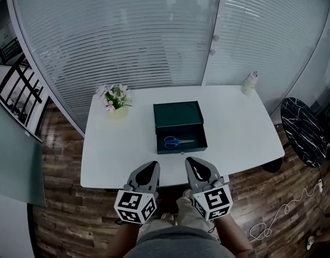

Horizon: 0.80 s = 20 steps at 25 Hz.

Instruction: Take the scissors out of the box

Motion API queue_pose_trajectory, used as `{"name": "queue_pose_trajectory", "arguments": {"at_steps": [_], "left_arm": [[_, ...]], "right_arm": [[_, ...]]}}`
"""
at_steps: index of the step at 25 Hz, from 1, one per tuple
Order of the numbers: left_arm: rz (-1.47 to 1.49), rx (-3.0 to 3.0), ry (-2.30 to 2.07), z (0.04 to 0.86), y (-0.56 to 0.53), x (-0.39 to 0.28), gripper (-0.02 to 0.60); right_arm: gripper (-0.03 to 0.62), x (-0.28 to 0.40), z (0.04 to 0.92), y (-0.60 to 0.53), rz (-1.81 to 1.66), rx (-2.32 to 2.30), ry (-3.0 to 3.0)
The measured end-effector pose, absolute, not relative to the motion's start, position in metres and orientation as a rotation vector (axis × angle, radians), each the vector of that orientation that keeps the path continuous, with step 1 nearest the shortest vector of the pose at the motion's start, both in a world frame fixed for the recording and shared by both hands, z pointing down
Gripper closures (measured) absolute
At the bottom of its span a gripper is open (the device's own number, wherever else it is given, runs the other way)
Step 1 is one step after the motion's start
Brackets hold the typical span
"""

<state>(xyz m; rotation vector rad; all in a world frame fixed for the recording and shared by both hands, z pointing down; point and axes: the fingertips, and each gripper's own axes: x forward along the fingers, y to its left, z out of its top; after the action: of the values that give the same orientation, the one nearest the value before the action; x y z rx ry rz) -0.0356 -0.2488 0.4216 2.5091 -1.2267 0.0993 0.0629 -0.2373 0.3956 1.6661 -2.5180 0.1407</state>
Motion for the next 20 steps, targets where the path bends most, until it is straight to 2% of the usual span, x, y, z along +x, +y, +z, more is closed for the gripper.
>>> {"name": "queue_pose_trajectory", "arguments": {"at_steps": [20], "left_arm": [[0.090,2.319,-1.473,0.453,-0.333,-0.050,0.575]], "right_arm": [[0.584,0.065,0.453,-0.384,0.080,1.252,-2.510]]}}
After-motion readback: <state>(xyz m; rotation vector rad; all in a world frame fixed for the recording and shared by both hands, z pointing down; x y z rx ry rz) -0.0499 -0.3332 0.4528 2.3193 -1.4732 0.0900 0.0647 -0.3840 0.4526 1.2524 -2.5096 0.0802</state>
